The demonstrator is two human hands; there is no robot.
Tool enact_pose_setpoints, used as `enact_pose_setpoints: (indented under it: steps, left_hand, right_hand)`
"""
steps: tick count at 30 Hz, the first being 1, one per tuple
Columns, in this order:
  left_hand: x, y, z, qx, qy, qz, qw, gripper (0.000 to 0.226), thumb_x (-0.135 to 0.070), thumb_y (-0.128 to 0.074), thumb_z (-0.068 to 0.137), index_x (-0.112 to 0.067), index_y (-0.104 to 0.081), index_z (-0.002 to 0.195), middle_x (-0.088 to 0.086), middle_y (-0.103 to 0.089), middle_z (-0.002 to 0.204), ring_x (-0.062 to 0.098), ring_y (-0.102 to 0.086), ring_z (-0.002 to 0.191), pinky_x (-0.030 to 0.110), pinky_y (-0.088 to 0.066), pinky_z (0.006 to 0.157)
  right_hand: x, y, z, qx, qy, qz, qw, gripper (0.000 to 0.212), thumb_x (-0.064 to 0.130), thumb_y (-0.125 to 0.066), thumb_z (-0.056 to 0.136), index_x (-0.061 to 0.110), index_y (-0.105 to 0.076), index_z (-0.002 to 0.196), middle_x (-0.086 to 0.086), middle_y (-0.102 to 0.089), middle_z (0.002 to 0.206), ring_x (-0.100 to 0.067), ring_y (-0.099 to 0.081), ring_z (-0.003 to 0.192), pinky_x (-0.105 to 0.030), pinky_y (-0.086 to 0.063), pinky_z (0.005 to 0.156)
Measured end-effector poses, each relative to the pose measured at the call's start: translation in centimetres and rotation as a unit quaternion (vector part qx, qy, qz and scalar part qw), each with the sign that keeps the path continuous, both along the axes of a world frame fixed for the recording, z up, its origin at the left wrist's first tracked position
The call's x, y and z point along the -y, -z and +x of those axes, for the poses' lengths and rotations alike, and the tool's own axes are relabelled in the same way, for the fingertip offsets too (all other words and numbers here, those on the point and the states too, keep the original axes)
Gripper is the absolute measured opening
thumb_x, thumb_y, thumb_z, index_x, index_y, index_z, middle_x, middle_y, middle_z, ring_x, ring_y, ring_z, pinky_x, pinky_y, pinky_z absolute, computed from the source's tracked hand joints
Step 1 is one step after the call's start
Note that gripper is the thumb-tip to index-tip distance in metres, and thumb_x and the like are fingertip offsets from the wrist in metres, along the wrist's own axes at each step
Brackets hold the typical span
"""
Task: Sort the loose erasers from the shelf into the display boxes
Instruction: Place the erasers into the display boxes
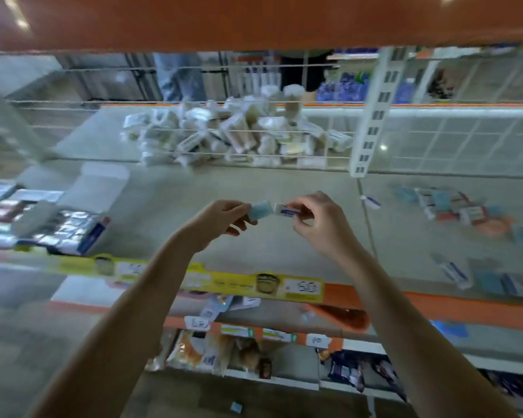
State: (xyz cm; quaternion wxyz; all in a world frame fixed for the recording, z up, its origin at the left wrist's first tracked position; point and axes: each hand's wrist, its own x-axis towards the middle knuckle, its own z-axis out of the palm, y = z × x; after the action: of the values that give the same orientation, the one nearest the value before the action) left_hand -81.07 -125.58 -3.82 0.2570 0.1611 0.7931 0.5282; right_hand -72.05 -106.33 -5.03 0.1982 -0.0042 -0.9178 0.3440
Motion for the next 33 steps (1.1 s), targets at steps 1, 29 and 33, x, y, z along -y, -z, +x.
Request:
enact_pose_setpoints:
  steps: [1, 29, 33]
  left_hand:
    - [2.0, -0.2, 0.1, -0.007, -0.013, 0.002, 1.000, 0.024, -0.021, -0.044, 0.099, -0.018, -0.066, 0.088, -0.009, -0.069, 0.074, 0.006, -0.053, 0.064, 0.019, -0.044, 0.061]
    - [43.4, -2.3, -11.3, -0.099, -0.120, -0.008, 0.988, 0.026, -0.009, -0.044, 0.097, -0.026, -0.062, 0.090, -0.017, -0.064, 0.057, 0.000, -0.053, 0.057, 0.018, -0.041, 0.057]
    - [44.2, -2.7, -14.7, -0.111, -0.106, -0.009, 0.988, 0.023, -0.009, -0.044, 0.097, -0.023, -0.063, 0.096, -0.016, -0.064, 0.059, -0.003, -0.054, 0.057, 0.014, -0.042, 0.057]
  right_hand:
    - [1.7, -0.2, -0.3, -0.005, -0.014, -0.005, 1.000, 0.026, 0.002, -0.063, 0.080, 0.007, -0.067, 0.105, -0.001, -0.054, 0.093, -0.017, -0.059, 0.084, -0.022, -0.047, 0.082]
    - [39.9, -2.2, -15.8, 0.103, -0.107, 0.050, 0.988, 0.025, 0.013, -0.067, 0.084, 0.015, -0.069, 0.109, 0.001, -0.059, 0.095, -0.012, -0.056, 0.090, -0.012, -0.035, 0.077]
    - [41.2, -2.1, -18.2, 0.186, -0.124, 0.063, 0.973, 0.022, 0.019, -0.065, 0.086, 0.019, -0.068, 0.108, 0.005, -0.056, 0.092, -0.011, -0.055, 0.089, -0.019, -0.038, 0.076]
